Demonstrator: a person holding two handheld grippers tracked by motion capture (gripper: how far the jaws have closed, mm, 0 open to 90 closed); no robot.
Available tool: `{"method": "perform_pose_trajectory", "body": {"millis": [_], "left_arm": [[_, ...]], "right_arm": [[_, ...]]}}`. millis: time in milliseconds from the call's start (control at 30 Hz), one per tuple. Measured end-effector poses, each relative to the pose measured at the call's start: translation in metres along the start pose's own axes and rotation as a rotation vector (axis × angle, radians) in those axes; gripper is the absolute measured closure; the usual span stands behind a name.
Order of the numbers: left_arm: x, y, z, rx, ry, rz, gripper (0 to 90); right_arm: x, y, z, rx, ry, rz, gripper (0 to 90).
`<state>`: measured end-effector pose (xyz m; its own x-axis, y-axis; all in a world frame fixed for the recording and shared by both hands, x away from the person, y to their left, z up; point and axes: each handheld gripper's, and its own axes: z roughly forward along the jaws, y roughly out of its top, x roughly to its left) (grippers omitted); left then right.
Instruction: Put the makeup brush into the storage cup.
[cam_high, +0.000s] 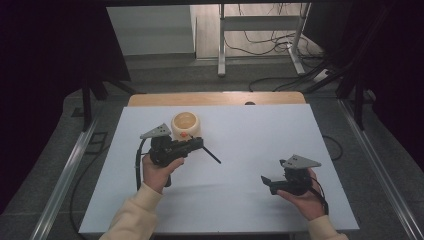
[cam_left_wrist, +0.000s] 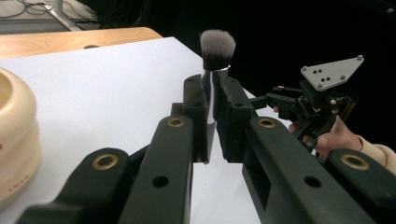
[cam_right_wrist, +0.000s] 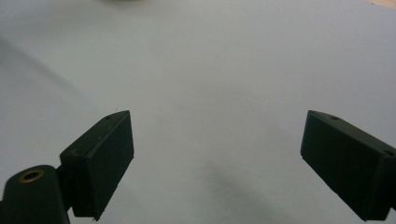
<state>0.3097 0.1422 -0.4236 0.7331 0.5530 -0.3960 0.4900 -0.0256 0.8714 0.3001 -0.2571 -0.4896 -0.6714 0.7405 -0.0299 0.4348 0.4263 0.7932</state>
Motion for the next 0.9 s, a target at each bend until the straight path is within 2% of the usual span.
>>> {"method": "perform_pose_trajectory", "body": {"millis": [400, 900], "left_arm": [[0.001, 0.013, -0.007, -0.009, 0.019, 0.026, 83.3], [0.009, 0.019, -0.015, -0.022, 0.042, 0.014, 83.3]], "right_arm": [[-0.004, -0.001, 0.0, 0.002, -0.014, 0.012, 9.6], [-0.007, -0.001, 0.0, 0.0, -0.021, 0.016, 10.6]]}}
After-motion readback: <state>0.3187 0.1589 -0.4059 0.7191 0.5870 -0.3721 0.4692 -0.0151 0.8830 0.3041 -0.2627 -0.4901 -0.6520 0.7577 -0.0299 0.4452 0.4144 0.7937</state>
